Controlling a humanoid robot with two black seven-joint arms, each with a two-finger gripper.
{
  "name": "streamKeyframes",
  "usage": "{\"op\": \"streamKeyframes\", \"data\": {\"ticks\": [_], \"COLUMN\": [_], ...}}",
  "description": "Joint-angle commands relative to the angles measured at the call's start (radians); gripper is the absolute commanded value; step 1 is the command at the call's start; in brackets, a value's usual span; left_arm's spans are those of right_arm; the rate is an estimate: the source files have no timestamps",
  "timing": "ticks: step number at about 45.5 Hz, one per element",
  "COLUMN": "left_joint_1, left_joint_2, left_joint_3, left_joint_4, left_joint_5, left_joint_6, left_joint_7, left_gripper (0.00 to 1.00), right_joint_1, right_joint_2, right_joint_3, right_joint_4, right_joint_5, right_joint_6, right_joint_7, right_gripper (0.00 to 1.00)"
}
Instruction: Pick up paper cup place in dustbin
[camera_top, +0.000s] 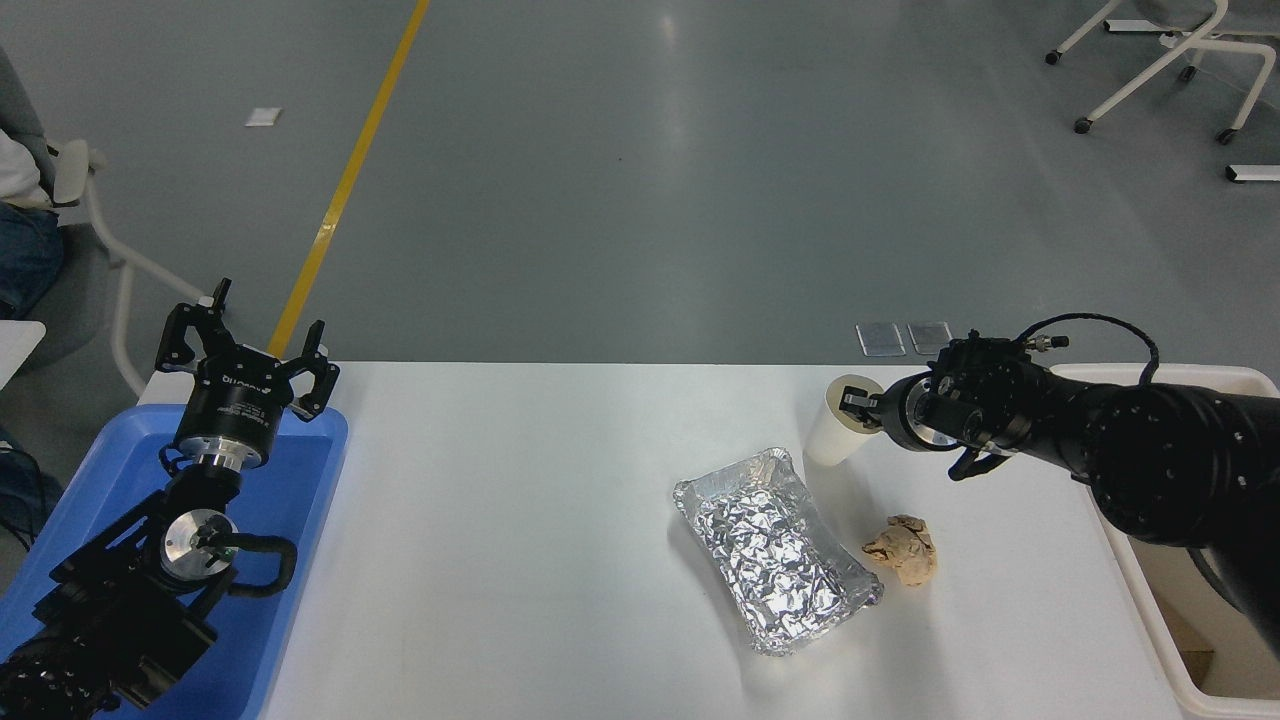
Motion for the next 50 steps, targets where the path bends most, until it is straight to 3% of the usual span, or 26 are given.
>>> {"op": "streamKeyframes", "data": {"ticks": [1, 23, 35, 50], "left_joint_1": [0.001, 0.001, 0.001, 0.001], "left_joint_2": [0.000, 0.000, 0.000, 0.000], "left_joint_3": [0.001, 0.001, 0.001, 0.001], "left_joint_4": [-0.001, 0.001, 0.001, 0.001], "left_joint_5": [0.000, 0.000, 0.000, 0.000], "left_joint_6": [0.000, 0.000, 0.000, 0.000], "left_joint_7": [0.000, 0.000, 0.000, 0.000], "left_gripper": [0.99, 0.99, 0.99, 0.99], "right_joint_1": [0.216, 0.532, 0.541, 0.399], "right_joint_2": [-0.106, -0.222, -0.273, -0.504], "right_joint_3": [-0.006, -0.015, -0.017, -0.021], "right_joint_4": [0.130, 0.145, 0.138, 0.024], "right_joint_5": [-0.002, -0.024, -0.047, -0.047], "right_joint_6": [0.054, 0.269, 0.258, 0.168], "right_joint_7": [-0.001, -0.001, -0.001, -0.003], "right_gripper": [0.00, 0.00, 0.00, 0.00]}}
